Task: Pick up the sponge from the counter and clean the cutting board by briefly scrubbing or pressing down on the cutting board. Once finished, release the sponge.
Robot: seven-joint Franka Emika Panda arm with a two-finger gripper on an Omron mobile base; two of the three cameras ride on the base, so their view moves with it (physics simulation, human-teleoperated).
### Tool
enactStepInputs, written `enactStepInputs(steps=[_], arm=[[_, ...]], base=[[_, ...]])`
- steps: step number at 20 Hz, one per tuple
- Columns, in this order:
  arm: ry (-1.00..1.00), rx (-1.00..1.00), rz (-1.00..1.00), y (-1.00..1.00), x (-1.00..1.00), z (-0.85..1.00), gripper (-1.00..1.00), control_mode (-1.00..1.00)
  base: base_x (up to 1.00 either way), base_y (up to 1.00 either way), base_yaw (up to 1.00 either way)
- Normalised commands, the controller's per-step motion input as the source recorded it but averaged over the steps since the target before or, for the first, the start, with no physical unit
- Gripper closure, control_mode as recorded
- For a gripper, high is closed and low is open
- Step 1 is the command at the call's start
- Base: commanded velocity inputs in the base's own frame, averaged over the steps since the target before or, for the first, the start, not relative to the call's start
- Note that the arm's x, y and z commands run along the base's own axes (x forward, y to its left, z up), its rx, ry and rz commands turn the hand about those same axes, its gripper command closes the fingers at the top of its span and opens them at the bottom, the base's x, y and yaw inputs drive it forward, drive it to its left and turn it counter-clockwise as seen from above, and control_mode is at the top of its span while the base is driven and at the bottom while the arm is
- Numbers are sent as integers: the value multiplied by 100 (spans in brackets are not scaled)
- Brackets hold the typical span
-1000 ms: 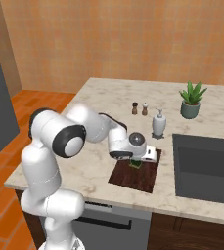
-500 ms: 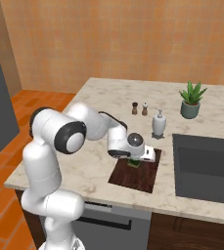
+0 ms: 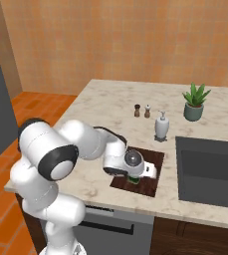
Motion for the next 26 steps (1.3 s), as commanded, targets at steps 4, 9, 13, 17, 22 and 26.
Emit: enactStepInputs(steps=[4, 9, 13, 17, 22, 26], arm=[[0, 0, 0, 0, -58, -10, 100, -100], [-5, 0, 0, 20, 7, -1, 100, -100], [-7, 0, 0, 23, 51, 0, 100, -100], [-5, 0, 0, 20, 61, 0, 100, -100], [-5, 0, 0, 16, 56, 0, 100, -100], [-7, 0, 0, 0, 36, 0, 100, -100]], base=[[0, 0, 0], [0, 0, 0], [0, 0, 0], [0, 0, 0], [0, 0, 0], [0, 0, 0]])
